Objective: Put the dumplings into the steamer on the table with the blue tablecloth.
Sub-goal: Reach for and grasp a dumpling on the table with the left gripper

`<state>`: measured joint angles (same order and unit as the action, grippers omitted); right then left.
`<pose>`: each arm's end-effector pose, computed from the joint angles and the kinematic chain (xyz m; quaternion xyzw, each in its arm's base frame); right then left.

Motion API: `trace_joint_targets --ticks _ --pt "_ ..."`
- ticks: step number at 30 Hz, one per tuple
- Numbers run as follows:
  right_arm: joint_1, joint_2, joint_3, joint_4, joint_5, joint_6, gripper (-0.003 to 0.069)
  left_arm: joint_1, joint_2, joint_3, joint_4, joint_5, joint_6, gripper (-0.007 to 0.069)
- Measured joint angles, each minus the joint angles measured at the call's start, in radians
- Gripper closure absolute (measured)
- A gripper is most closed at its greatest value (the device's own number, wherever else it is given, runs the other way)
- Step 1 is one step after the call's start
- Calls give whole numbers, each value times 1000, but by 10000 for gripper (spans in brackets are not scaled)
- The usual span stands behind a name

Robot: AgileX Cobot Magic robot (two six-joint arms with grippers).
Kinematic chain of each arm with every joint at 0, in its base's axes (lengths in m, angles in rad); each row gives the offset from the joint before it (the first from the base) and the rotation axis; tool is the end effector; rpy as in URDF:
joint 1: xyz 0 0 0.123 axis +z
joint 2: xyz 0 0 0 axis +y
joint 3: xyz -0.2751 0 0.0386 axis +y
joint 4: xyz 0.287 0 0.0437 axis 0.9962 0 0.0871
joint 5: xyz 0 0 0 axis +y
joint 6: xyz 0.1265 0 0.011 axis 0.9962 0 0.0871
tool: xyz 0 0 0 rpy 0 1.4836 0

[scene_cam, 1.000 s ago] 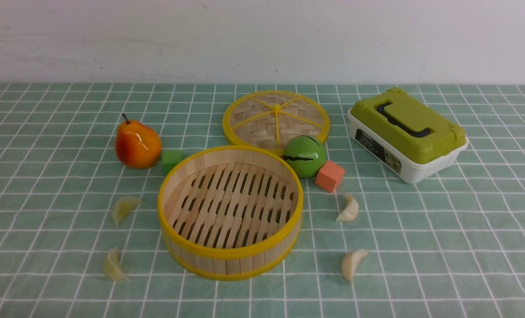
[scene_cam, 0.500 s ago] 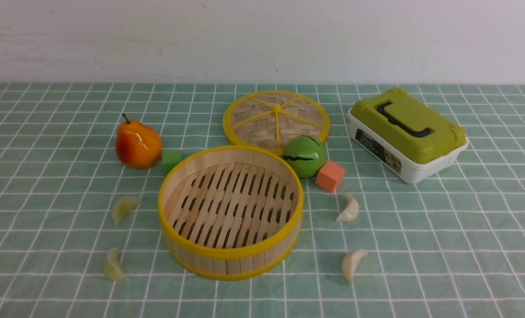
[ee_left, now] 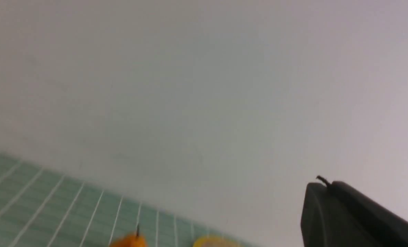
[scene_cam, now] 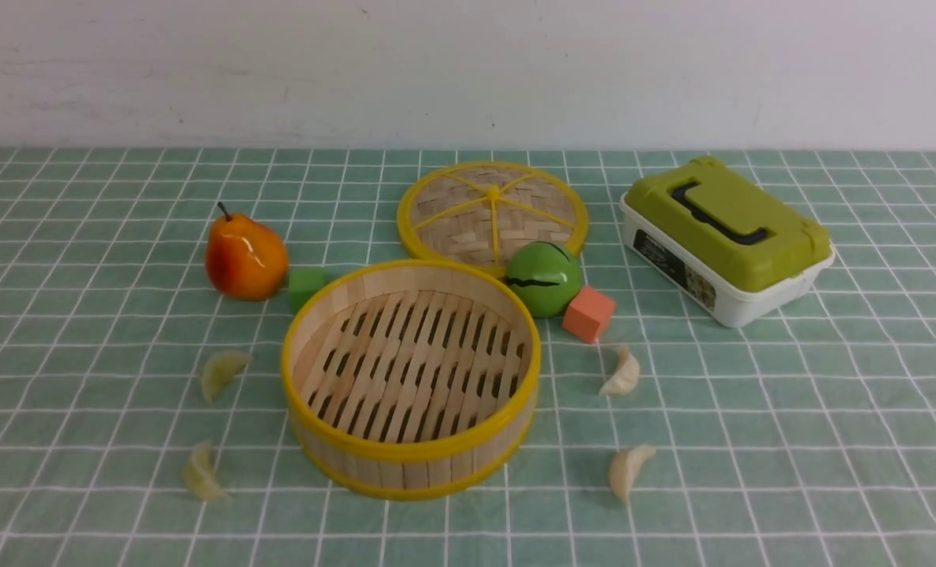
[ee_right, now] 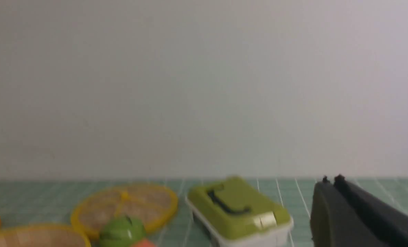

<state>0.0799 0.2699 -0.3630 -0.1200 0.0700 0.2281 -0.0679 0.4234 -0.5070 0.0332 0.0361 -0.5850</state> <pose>0.1526 0.0111 0.3177 0.0126 0.6668 0.0673 0.7421 0.1728 -0.0116 0.3557 -0.1581 0.6386 -0.2293 0.7174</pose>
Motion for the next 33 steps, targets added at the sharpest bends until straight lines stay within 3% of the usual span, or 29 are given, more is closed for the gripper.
trace_joint_targets --ticks 5,8,11,13,16,20,25,27,33 --pt "0 145 -4 95 222 -6 663 0 250 -21 -113 233 -5 638" --pt "0 224 -20 234 372 -83 663 0 448 -70 -224 419 123 638" --pt "0 283 -28 332 450 -248 663 0 591 -144 -298 502 305 638" --pt "4 324 -29 399 470 -352 662 0 706 -244 -332 568 419 638" --pt "25 358 -29 460 455 -431 661 0 842 -357 -334 618 493 637" --pt "69 378 -29 486 410 -481 659 0 1021 -524 -280 673 567 589" --pt "81 379 -29 487 406 -489 659 -43 1185 -684 -108 712 585 473" --pt "81 380 -29 492 398 -490 659 -81 1280 -743 6 696 585 382" --pt "81 380 -29 509 390 -490 659 -96 1414 -776 91 616 569 251"
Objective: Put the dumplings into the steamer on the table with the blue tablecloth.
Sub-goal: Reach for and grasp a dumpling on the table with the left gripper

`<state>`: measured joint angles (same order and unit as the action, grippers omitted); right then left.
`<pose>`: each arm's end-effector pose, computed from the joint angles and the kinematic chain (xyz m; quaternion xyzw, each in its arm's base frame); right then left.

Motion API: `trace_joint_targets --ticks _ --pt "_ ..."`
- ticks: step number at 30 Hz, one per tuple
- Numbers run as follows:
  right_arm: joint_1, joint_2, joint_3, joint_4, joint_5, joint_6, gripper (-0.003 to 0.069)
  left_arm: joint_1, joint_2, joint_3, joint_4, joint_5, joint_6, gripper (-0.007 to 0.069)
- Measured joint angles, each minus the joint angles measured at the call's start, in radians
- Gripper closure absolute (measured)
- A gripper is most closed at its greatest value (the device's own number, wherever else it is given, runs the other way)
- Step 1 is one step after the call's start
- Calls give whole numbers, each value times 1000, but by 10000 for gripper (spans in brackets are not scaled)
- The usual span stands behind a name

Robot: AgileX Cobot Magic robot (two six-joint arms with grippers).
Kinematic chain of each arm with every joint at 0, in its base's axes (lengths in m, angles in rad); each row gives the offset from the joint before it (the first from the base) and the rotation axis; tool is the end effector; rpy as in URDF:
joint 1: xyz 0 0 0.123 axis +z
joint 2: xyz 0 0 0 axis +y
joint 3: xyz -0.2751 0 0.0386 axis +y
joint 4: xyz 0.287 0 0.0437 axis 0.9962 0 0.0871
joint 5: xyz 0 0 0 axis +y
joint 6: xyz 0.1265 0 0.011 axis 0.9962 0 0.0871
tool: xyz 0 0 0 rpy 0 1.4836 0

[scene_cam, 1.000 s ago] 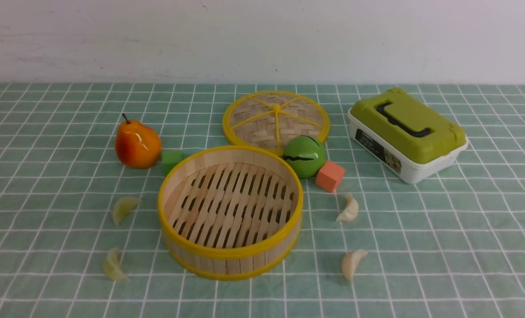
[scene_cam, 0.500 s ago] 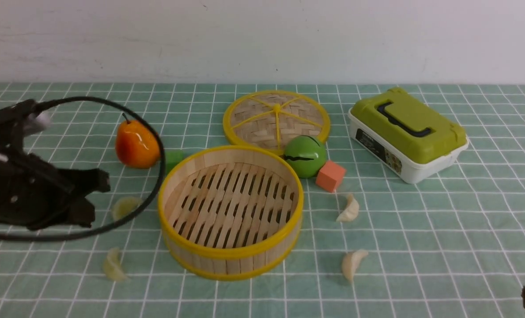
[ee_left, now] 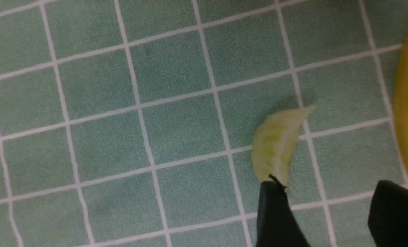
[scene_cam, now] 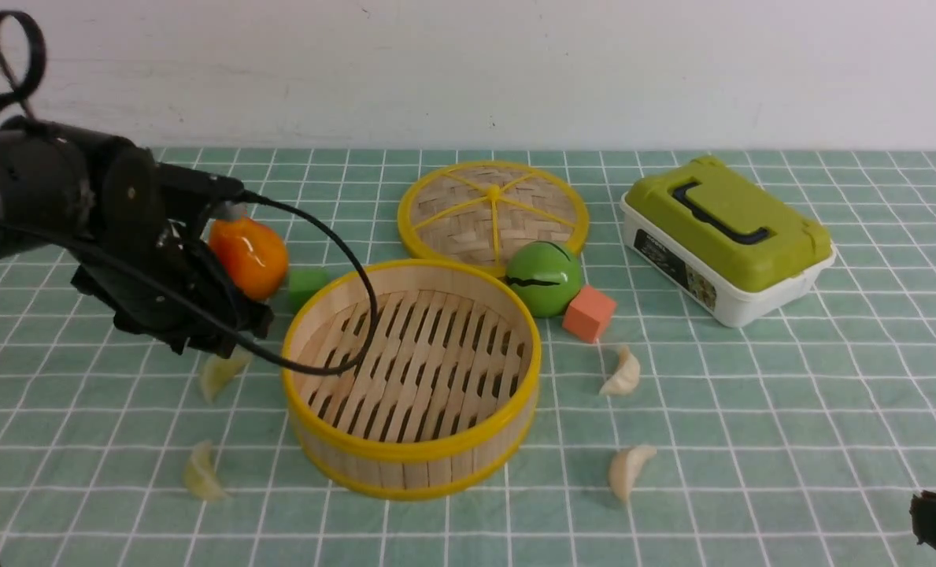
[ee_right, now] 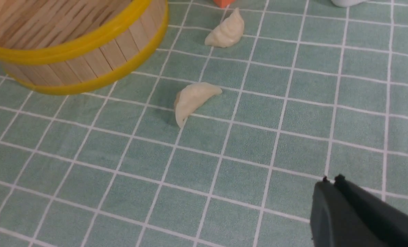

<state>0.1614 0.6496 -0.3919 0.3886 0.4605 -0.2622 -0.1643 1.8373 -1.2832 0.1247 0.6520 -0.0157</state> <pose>0.1902 0.0526 0.2184 -0.0711 0.8795 0.1322 0.4515 0.4281 -0.0613 0.1506 0.1119 0.9671 0.0277 0.2270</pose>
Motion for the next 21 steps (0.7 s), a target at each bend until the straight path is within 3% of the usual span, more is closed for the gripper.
trace_joint_targets --ticks 6,12,21 --pt "0 0 0 4 17 0 659 0 117 0 39 -41 -73 258" --pt "0 0 0 4 28 0 659 0 131 -6 66 -71 -258 489" --pt "0 0 0 4 29 -2 656 0 35 -5 83 -67 -303 481"
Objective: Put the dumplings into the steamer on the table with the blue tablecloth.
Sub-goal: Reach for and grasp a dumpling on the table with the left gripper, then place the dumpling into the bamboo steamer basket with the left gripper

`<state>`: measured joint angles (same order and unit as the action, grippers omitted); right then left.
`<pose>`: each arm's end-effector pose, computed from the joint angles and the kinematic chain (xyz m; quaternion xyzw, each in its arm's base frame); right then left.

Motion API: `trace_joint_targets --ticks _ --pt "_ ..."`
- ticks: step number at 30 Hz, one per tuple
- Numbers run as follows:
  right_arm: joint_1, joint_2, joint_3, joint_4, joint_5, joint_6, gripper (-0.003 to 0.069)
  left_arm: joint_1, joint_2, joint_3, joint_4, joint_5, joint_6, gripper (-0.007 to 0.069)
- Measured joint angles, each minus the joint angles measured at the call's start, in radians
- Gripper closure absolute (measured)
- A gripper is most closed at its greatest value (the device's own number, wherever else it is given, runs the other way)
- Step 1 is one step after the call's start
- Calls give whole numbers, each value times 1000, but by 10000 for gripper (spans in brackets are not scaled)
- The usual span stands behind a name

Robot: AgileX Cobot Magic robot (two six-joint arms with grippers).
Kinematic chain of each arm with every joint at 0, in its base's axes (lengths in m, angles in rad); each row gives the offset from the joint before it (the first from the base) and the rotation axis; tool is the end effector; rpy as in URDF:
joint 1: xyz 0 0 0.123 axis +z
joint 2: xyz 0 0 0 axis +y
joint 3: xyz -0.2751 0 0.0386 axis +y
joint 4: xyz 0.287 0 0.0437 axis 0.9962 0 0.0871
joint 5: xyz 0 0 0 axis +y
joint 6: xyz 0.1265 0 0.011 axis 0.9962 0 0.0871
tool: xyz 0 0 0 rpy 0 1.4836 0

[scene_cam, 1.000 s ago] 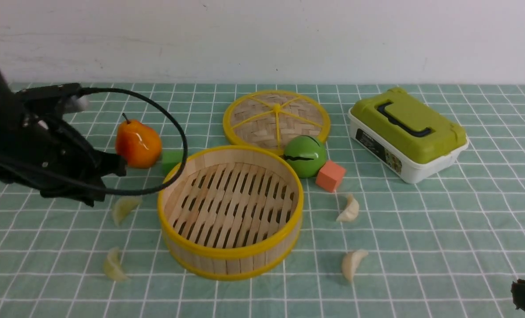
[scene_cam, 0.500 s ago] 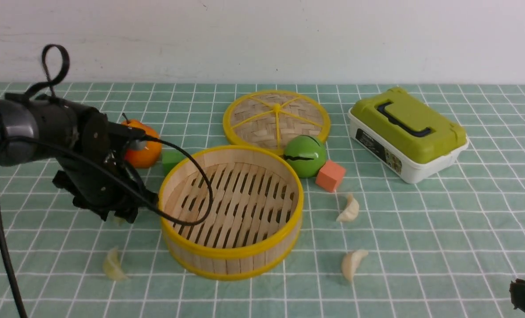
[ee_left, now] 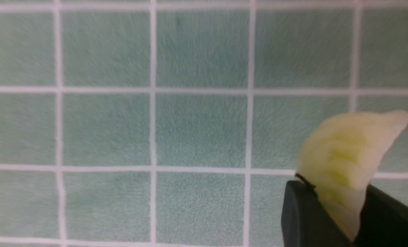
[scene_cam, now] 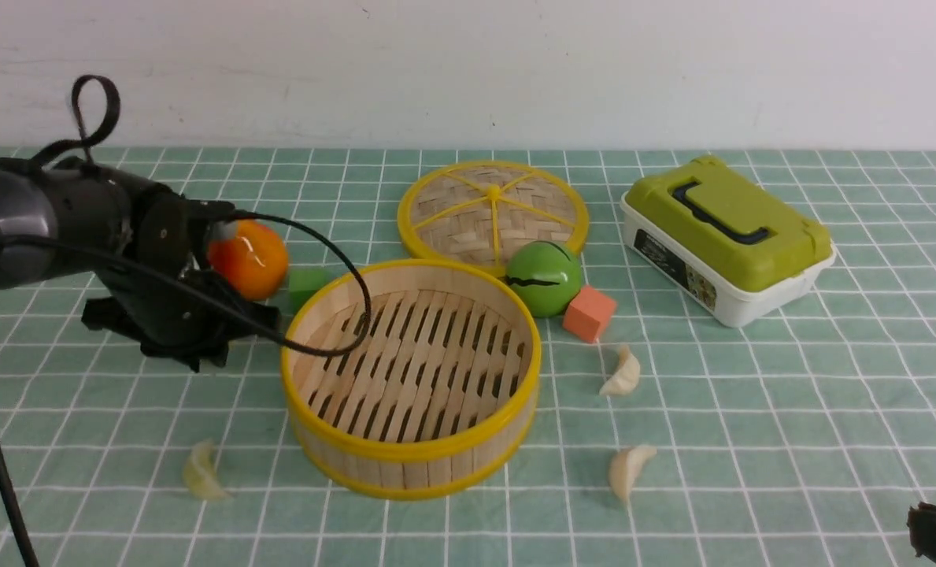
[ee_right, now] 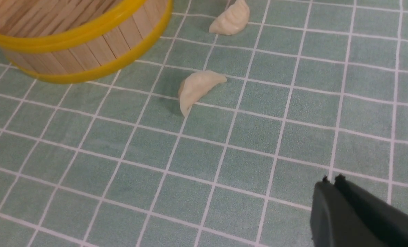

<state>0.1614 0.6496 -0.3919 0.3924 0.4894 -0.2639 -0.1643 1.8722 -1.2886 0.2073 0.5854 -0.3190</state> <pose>0.1878 0.0537 0.2158 -0.0743 0.8851 0.1357 0.4390 0.4388 -0.0581 0.1418 -0.0049 0.9676 0.0165 0.2520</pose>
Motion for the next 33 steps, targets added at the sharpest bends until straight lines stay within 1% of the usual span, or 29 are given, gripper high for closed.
trace_joint_targets --ticks 2,7,9,11,12,13,16,19,21,25,27,30,31,32,33 --pt "0 0 0 0 0 0 654 0 -41 0 -11 0 -1 481" --pt "0 0 0 0 -3 0 653 -16 -149 0 -126 2 21 481" --pt "0 0 0 0 -11 0 653 -63 -187 0 -192 4 71 481" --pt "0 0 0 0 -17 0 652 -122 -188 -1 -258 -3 89 481" --pt "0 0 0 0 -17 0 652 -127 -186 -1 -258 -3 89 481" --pt "0 0 0 1 -19 0 650 -156 -162 -5 -296 -15 88 481" --pt "0 0 0 13 -21 0 650 -194 -76 -23 -326 -43 73 481" --pt "0 0 0 16 -21 0 648 -201 -11 -44 -332 -49 41 481" --pt "0 0 0 19 -21 0 647 -200 80 -90 -332 -52 -19 481" --pt "0 0 0 20 -18 0 645 -200 136 -152 -334 -47 -40 481" --pt "0 0 0 20 -12 0 643 -201 149 -174 -335 -39 -43 454" --pt "0 0 0 20 -7 0 643 -201 155 -192 -338 2 -45 370" --pt "0 0 0 20 -7 0 643 -201 155 -198 -338 23 -46 352" --pt "0 0 0 20 -6 0 643 -201 152 -215 -338 61 -46 316" --pt "0 0 0 20 -5 0 643 -201 149 -222 -338 80 -46 304"
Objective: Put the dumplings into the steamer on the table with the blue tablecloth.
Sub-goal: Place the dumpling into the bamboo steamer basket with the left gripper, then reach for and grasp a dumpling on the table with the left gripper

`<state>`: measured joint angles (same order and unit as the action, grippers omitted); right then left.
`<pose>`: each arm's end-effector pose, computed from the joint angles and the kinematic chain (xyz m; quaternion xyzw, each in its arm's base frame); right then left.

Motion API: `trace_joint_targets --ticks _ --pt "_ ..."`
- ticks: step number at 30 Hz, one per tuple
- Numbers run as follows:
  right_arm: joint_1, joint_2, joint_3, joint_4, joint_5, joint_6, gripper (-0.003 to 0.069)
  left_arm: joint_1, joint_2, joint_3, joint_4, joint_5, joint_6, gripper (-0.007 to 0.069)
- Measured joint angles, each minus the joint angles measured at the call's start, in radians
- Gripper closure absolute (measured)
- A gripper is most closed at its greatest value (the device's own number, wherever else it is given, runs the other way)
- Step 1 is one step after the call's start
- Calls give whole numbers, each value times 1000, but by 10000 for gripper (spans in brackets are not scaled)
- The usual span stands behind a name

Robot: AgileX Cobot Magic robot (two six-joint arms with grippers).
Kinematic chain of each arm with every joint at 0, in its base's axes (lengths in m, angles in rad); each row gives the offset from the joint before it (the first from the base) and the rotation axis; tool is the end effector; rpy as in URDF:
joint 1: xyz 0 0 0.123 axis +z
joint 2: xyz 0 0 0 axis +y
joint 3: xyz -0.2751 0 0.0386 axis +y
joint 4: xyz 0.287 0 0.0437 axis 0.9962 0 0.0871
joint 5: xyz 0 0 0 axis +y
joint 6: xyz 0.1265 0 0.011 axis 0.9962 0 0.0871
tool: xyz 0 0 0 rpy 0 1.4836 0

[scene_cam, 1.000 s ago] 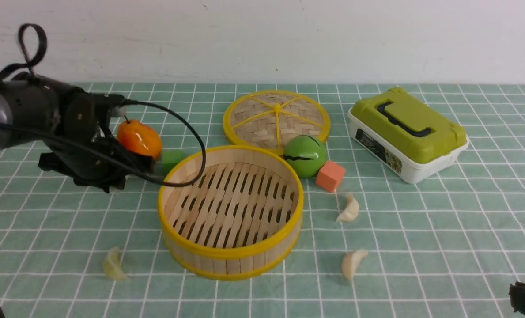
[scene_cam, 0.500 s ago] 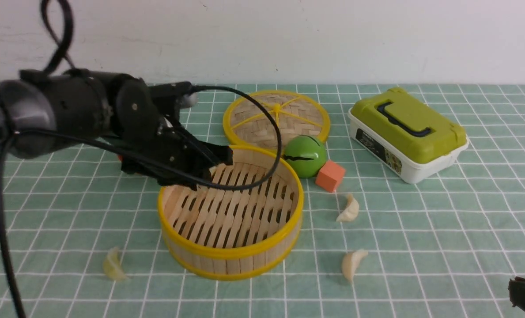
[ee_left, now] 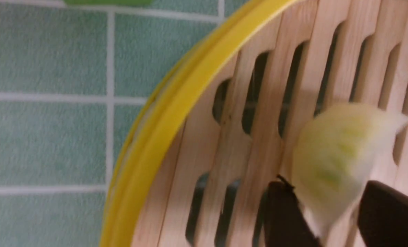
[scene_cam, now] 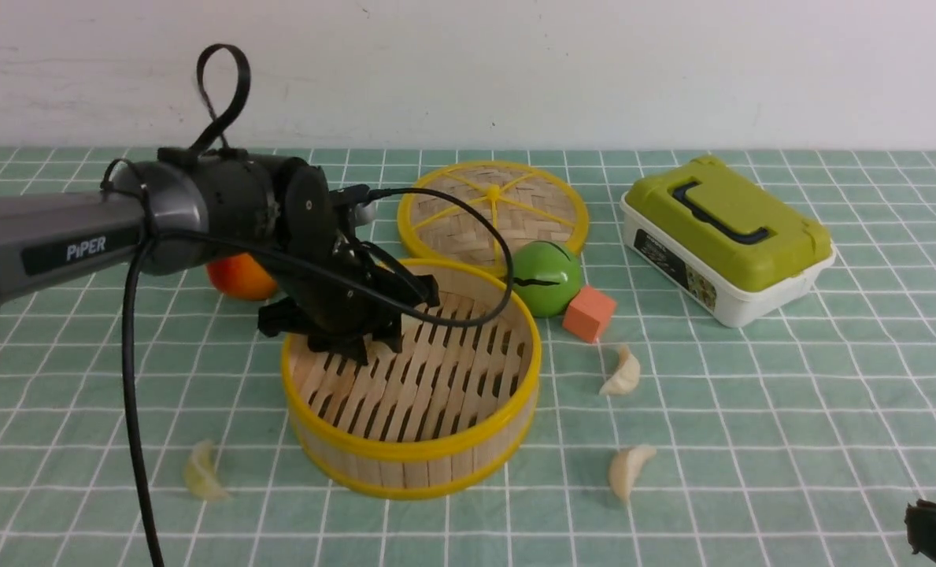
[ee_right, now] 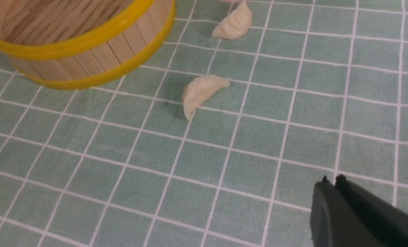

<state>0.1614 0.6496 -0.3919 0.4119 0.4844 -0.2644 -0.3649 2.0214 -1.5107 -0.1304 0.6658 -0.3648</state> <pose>0.1881 0.0546 0.2167 -0.0680 0.8836 0.1429 0.4407 0.4497 -0.1827 0.1397 -0.0401 0.9691 -0.1328 0.2040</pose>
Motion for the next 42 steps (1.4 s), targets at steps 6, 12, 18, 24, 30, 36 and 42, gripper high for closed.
trace_joint_targets --ticks 6,12,18,24,30,36,42 --pt "0 0 0 8 4 0 642 -2 -166 -10 49 118 23 290" --pt "0 0 0 11 5 0 637 -2 -515 132 58 13 41 361" --pt "0 0 0 19 2 0 629 34 -812 515 143 -81 -108 391" --pt "0 0 21 36 -42 0 625 127 -767 727 304 -140 -408 353" --pt "0 0 29 52 -66 -1 617 140 -596 734 356 -237 -460 221" --pt "0 0 30 52 -69 -1 618 140 -442 734 374 -328 -468 142" --pt "0 0 30 55 -69 -1 617 140 -342 729 398 -370 -468 246"
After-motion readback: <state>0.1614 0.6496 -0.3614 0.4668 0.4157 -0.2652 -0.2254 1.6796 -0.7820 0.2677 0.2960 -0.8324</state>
